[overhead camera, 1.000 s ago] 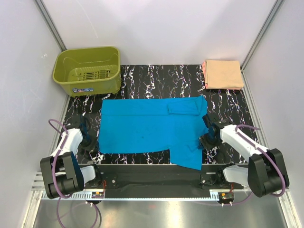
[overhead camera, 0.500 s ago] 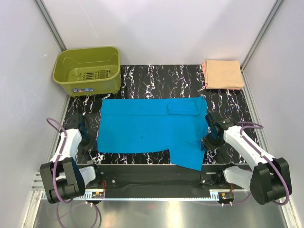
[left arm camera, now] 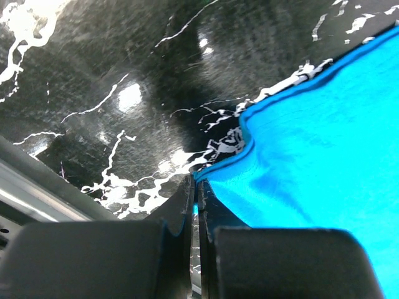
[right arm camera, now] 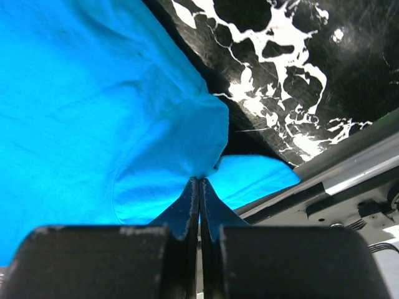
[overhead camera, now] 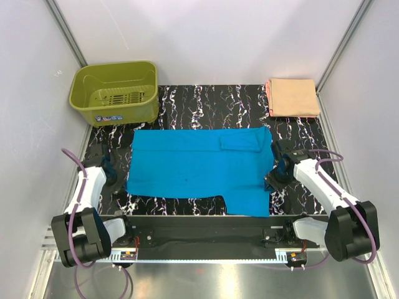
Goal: Fold and stack the t-shirts
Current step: Fold the tshirt
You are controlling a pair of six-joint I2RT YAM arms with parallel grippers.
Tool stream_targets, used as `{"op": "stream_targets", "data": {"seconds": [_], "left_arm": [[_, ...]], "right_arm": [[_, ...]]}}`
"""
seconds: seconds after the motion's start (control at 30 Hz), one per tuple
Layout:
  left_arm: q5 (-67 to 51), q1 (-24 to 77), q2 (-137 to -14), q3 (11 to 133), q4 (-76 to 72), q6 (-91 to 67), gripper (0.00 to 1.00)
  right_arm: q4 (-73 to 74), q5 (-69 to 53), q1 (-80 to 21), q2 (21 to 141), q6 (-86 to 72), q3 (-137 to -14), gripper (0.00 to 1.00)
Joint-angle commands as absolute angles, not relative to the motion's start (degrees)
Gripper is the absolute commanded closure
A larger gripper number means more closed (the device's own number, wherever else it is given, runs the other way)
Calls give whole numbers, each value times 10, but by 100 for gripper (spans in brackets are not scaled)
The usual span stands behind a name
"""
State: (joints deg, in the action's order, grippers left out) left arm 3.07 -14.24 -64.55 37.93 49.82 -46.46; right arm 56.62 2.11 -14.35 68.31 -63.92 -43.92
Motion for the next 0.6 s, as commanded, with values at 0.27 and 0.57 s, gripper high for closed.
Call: {"op": "stream_targets", "data": {"seconds": [0.27,0.57], "left_arm": [[20,-135,-664,448,473,-432,100],[4,-133,-696,469,448,-439,100]], "right_arm": [[536,61,-125,700,-577,-497,100],[508,75,-114,749,-527,-548,100]]}}
